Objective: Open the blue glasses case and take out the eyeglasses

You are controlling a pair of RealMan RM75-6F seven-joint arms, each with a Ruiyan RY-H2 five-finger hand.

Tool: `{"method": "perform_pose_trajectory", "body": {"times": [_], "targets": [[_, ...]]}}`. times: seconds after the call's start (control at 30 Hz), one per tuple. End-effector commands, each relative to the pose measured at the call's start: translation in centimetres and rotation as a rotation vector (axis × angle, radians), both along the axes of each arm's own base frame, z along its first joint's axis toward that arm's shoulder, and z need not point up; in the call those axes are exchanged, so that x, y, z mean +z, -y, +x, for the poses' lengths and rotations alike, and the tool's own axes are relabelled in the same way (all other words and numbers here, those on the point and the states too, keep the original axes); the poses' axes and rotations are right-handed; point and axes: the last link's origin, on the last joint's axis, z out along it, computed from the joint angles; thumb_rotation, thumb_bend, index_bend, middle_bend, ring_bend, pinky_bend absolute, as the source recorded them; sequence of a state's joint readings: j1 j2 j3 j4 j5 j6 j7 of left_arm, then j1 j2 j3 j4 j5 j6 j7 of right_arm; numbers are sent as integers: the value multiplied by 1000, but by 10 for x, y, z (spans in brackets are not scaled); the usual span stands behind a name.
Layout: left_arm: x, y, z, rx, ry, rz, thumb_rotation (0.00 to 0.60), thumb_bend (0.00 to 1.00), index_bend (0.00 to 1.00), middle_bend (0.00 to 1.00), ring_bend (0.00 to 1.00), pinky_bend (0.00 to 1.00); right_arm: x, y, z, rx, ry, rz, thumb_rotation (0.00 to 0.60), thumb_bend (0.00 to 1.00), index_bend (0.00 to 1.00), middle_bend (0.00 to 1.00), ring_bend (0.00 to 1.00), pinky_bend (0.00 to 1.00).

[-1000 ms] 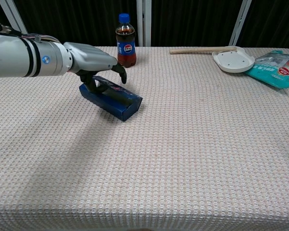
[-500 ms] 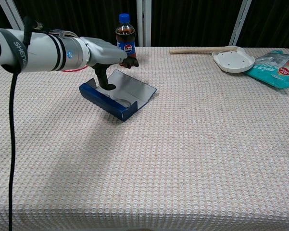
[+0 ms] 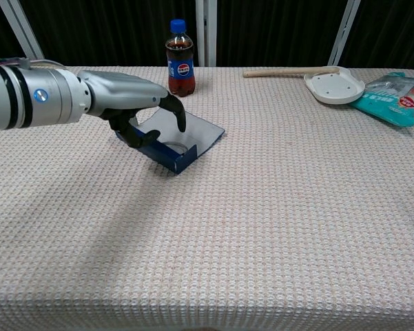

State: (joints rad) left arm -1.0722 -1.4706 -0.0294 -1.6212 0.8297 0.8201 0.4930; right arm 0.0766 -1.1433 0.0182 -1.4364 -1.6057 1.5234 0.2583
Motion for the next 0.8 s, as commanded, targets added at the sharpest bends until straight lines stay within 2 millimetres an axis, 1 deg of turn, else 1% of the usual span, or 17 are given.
{"method": "perform_pose_trajectory", "body": {"times": [0.03, 0.27, 0.4, 0.47, 0.57, 0.67, 0.8], "targets": [[-3, 0, -3, 10, 1, 5, 600, 608, 257, 87, 0, 0, 0, 0, 0, 1, 1, 0, 600, 484, 0, 76, 0, 0], [-7, 6, -7, 6, -12, 1, 600, 605, 261, 87, 0, 0, -1, 1, 1, 2, 1, 5, 600, 484, 0, 76, 0, 0], [-11, 12, -9, 8, -23, -20, 600, 600, 298, 80, 0, 0, -2, 2, 2, 7, 1, 8, 600, 484, 0, 76, 0, 0], [-12, 13, -11, 13, -25, -23, 600, 599, 333, 69, 0, 0, -3, 2, 3, 10, 0, 8, 600, 484, 0, 76, 0, 0], [-12, 15, -16, 24, -27, -21, 600, 600, 351, 60, 0, 0, -3, 2, 4, 14, -2, 9, 600, 484, 0, 76, 0, 0], [-8, 15, -24, 29, -47, -3, 600, 602, 362, 55, 0, 0, -3, 2, 6, 18, -3, 10, 600, 484, 0, 76, 0, 0], [4, 14, -36, 28, -94, 46, 600, 607, 398, 55, 0, 0, -4, 3, 9, 24, -4, 13, 600, 483, 0, 76, 0, 0]]}}
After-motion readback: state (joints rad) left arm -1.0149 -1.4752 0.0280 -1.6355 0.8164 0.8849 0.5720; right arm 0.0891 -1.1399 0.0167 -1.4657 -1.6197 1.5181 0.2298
